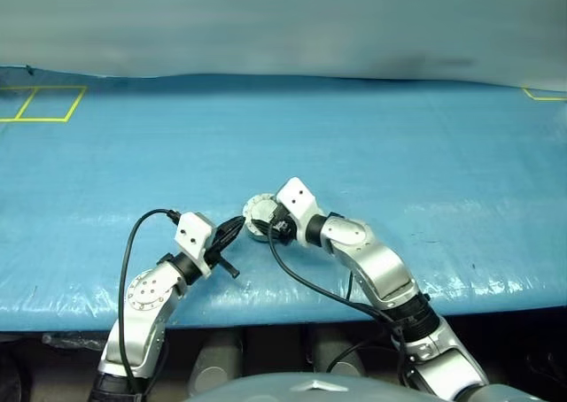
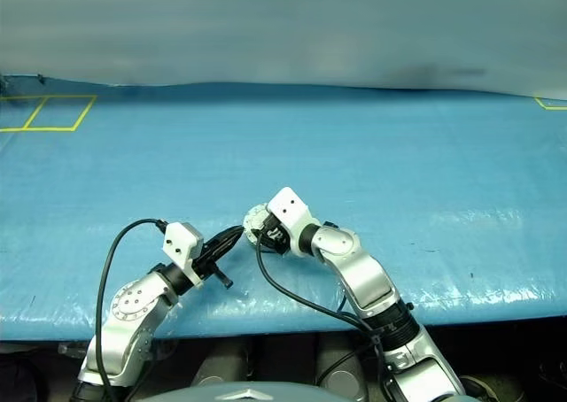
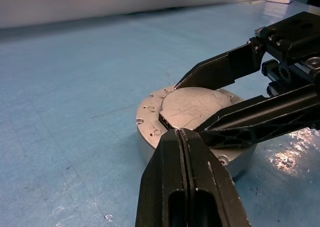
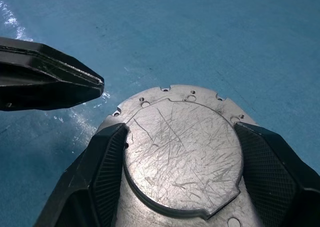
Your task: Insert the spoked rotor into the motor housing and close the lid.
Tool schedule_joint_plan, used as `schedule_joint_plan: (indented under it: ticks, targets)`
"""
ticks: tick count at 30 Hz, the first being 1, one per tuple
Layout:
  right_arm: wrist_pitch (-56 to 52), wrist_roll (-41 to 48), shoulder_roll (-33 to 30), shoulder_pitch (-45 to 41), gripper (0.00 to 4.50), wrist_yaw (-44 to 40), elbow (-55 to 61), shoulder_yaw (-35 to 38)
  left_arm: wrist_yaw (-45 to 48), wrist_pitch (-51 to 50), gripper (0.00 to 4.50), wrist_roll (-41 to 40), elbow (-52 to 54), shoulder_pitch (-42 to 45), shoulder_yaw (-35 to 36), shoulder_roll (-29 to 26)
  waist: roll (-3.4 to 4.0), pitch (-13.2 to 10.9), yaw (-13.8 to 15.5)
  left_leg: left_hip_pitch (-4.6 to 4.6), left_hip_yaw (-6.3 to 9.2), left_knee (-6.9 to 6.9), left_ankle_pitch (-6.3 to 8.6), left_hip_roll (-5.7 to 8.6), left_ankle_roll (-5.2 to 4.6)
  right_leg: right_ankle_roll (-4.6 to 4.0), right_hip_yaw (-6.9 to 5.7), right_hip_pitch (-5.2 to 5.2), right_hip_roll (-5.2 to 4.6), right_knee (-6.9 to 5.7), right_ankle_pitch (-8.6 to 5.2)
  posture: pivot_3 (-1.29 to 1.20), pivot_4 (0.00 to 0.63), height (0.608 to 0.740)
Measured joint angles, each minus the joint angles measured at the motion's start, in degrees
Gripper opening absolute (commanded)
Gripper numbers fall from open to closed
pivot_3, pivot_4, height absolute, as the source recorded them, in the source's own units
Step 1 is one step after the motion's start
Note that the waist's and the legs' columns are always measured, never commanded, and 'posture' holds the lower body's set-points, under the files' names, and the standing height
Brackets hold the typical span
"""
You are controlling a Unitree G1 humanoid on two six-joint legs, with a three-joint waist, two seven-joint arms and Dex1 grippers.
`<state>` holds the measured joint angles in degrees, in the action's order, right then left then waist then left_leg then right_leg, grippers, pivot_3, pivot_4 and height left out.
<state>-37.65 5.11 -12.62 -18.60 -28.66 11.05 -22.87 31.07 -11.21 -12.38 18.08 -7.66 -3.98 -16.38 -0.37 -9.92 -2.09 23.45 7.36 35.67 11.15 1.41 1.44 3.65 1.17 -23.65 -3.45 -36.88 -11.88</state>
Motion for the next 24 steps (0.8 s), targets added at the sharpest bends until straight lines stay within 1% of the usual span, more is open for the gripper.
schedule_joint_plan:
  ticks: [2,7,12,16,19,24]
  targets:
    - [0.1,0.1,0.2,0.5,3.1,0.0,0.1,0.4,-1.5,-1.9,0.0,-0.5,0.0,1.1,0.2,0.9,-0.01,0.0,0.0,0.0,0.01,0.0,0.0,0.01,0.0,0.0,-0.01,0.01,0.0,0.0,0.0,0.0,0.15,0.74]
    - [0.2,0.0,0.7,1.1,3.1,0.1,0.3,0.9,-5.7,-9.5,0.0,-4.6,0.7,5.8,2.7,2.9,-0.03,0.0,0.0,-0.01,0.02,0.02,0.0,0.01,0.0,0.01,-0.03,0.04,0.0,0.0,0.0,0.0,0.15,0.74]
    - [0.3,0.0,1.1,1.5,3.1,0.3,0.4,1.0,-7.8,-26.0,0.0,-15.0,2.2,12.2,7.6,2.4,-0.04,0.0,-0.1,-0.02,0.05,0.01,0.0,0.02,0.0,0.03,-0.07,0.06,0.01,0.0,0.01,0.0,0.15,0.74]
    - [0.5,-0.2,1.3,1.6,3.1,0.3,0.4,0.9,-8.0,-34.7,0.0,-20.3,1.5,15.8,9.4,0.9,-0.04,0.0,-0.1,-0.04,0.05,0.0,0.0,0.02,0.0,0.04,-0.07,0.07,0.02,0.0,0.02,0.0,0.15,0.74]
    - [0.8,-0.2,1.4,1.9,3.1,0.4,0.4,1.0,-8.4,-39.1,0.0,-22.0,-0.9,18.0,10.3,0.2,-0.04,0.0,-0.1,-0.05,0.06,0.0,-0.01,0.02,0.01,0.03,-0.07,0.08,0.03,-0.01,0.01,0.0,0.15,0.74]
    - [0.9,-0.2,1.5,2.0,3.1,0.6,0.4,1.0,-8.2,-43.2,0.0,-22.2,-3.6,20.5,9.3,-1.9,-0.05,0.0,-0.1,-0.06,0.05,-0.01,-0.01,0.02,0.01,0.03,-0.06,0.09,0.03,-0.01,0.01,0.0,0.15,0.74]
